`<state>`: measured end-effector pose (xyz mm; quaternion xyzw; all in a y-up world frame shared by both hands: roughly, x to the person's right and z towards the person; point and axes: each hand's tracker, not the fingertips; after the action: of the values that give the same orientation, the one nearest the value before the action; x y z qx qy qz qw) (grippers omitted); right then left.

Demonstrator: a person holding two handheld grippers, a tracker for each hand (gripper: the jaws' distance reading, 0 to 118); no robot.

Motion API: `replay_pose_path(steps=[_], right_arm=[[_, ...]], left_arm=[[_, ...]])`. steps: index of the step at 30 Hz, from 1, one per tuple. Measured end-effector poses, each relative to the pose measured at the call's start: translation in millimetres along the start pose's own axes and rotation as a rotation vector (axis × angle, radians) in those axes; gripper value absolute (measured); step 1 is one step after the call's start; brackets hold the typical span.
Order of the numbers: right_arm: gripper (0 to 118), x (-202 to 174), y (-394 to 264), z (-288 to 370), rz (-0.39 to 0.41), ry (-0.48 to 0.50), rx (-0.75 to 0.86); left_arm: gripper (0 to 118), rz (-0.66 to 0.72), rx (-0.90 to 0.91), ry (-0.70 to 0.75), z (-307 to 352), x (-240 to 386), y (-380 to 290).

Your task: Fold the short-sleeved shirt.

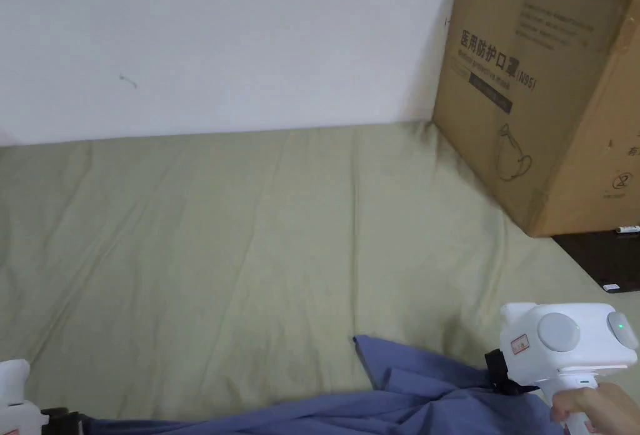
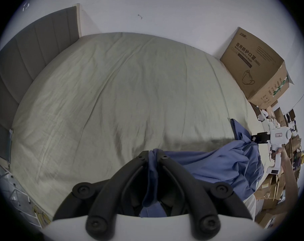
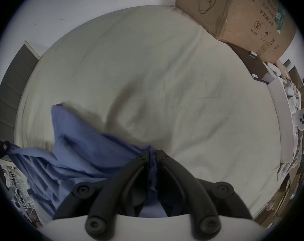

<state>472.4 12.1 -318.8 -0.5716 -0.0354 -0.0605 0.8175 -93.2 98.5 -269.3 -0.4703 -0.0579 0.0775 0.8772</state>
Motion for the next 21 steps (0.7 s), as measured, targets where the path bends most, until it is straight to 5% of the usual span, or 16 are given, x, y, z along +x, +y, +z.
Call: replay_pose_path(steps=[8,21], right_arm=[[7,0,27,96,-0.091,0.158,0.194],[7,-23,87,308,-0.114,0.298,0.605]], left_arm=[[7,-0.004,0.098,0.001,52,-6,27],[7,-0.085,0.388,0.013,169,1,138]])
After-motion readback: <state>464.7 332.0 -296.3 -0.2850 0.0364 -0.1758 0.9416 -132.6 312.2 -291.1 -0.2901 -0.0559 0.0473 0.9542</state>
